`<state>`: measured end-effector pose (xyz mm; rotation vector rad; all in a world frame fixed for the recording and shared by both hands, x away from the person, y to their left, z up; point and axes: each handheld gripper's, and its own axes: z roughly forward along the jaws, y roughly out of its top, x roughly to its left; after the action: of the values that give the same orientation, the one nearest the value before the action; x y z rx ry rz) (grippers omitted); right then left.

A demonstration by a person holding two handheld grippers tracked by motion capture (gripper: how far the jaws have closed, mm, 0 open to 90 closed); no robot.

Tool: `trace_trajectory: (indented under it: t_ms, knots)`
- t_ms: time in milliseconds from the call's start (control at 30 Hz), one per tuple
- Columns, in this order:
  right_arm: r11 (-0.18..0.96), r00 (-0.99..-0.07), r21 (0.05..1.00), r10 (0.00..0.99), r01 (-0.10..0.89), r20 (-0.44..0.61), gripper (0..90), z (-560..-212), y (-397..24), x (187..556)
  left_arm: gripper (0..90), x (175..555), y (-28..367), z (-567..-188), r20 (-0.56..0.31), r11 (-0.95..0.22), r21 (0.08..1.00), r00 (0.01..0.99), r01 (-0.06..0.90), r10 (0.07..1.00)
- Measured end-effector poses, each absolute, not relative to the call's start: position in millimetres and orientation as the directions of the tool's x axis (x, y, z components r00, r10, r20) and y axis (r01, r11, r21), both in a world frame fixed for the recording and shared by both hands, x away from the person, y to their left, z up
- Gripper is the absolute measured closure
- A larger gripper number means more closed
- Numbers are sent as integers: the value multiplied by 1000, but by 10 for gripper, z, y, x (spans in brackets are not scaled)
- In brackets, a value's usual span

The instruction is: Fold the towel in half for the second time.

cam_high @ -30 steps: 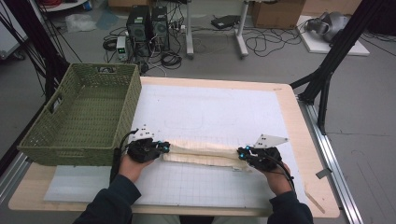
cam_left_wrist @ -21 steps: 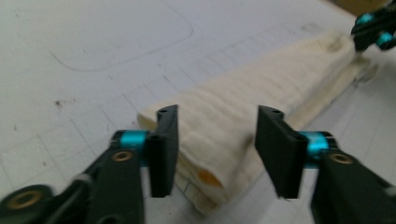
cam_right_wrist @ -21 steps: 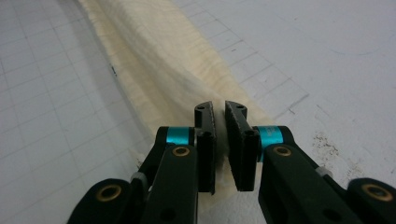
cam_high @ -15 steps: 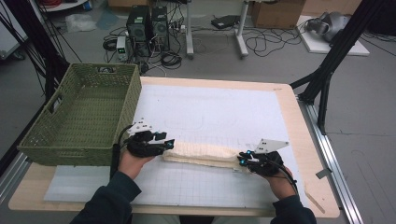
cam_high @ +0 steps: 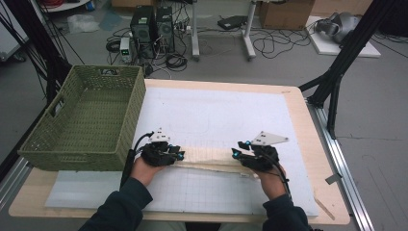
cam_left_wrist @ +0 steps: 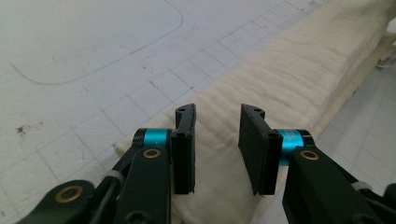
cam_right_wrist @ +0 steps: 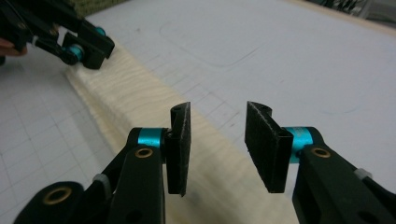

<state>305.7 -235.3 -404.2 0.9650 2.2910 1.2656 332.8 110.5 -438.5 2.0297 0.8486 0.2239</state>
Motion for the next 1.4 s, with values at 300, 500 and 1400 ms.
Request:
trace_trajectory:
  t_ms: [300, 500, 1400]
  knots:
    - [462, -742, 770, 670, 439, 21, 626, -4360, -2136, 3027, 674, 3262, 1140, -4479, -165, -363, 795, 749, 486, 642]
    - [464, -718, 757, 696, 460, 10, 635, -4396, -2391, 2927, 677, 3231, 1159, -4478, -158, -367, 797, 752, 480, 640]
    - [474, -705, 761, 708, 443, -31, 647, -4469, -2735, 2779, 719, 3133, 1176, -4507, -52, -423, 809, 767, 408, 640]
